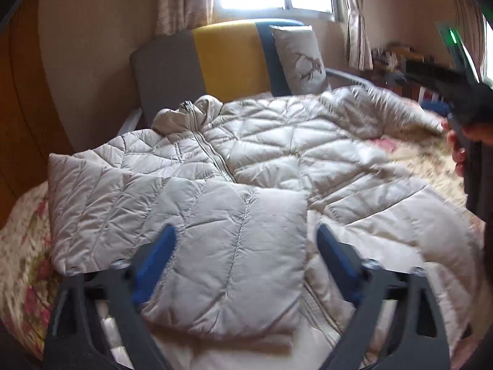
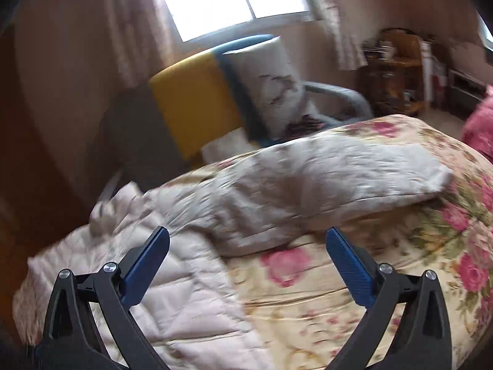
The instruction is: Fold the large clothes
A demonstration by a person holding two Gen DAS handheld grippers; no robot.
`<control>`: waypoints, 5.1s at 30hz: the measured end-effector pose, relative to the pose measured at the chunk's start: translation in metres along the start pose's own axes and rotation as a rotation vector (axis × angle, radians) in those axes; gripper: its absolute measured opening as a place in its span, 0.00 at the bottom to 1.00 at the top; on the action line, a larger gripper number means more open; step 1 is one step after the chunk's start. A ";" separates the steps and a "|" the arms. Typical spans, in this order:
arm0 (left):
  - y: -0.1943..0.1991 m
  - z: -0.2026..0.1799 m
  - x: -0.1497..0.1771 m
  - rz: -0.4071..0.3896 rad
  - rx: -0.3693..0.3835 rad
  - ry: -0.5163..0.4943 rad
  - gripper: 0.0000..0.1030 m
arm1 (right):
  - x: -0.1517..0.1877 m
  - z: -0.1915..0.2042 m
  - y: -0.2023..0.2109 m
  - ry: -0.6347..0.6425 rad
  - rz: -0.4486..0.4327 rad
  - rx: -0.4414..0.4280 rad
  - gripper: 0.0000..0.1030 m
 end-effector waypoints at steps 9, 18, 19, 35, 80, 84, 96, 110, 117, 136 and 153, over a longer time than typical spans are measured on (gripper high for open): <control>-0.010 0.048 0.011 0.037 0.077 0.180 0.12 | 0.078 0.037 -0.097 0.136 0.301 0.020 0.98; 0.070 0.202 0.011 -0.152 -0.117 0.424 0.11 | 0.076 0.024 -0.095 0.082 0.295 -0.022 0.98; 0.078 0.226 0.017 -0.165 -0.173 0.451 0.11 | 0.074 0.029 -0.091 0.084 0.295 -0.021 0.98; 0.097 0.490 0.132 -0.092 -0.571 0.865 0.11 | 0.075 0.036 -0.098 0.093 0.296 -0.012 0.98; -0.085 0.279 0.054 0.187 -0.163 0.536 0.89 | -0.014 -0.067 -0.146 -0.472 0.047 -0.039 0.07; -0.106 0.270 0.035 0.186 -0.146 0.472 0.88 | -0.011 -0.089 -0.114 -0.483 -0.045 0.051 0.07; -0.083 0.284 0.044 0.100 -0.161 0.547 0.90 | 0.007 -0.056 -0.090 -0.275 0.083 0.224 0.89; -0.022 0.409 0.118 -0.069 -0.351 1.163 0.90 | 0.057 0.039 -0.121 0.227 0.199 0.275 0.98; -0.015 0.474 0.158 -0.119 -0.412 1.408 0.78 | 0.057 0.017 -0.122 0.104 0.234 0.180 0.98; -0.030 0.502 0.149 -0.199 -0.353 1.355 0.03 | 0.059 0.019 -0.121 0.121 0.231 0.208 0.98; 0.029 0.445 0.101 -0.313 -0.348 1.281 0.03 | 0.061 0.020 -0.122 0.125 0.232 0.218 0.98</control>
Point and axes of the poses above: each gripper's, at about its wrist camera, not at the fingertips, and y roughly against the way its jaws point, z to its left, x to its underside, the point moved 2 cm from there along -y, roughly the way its jaws point
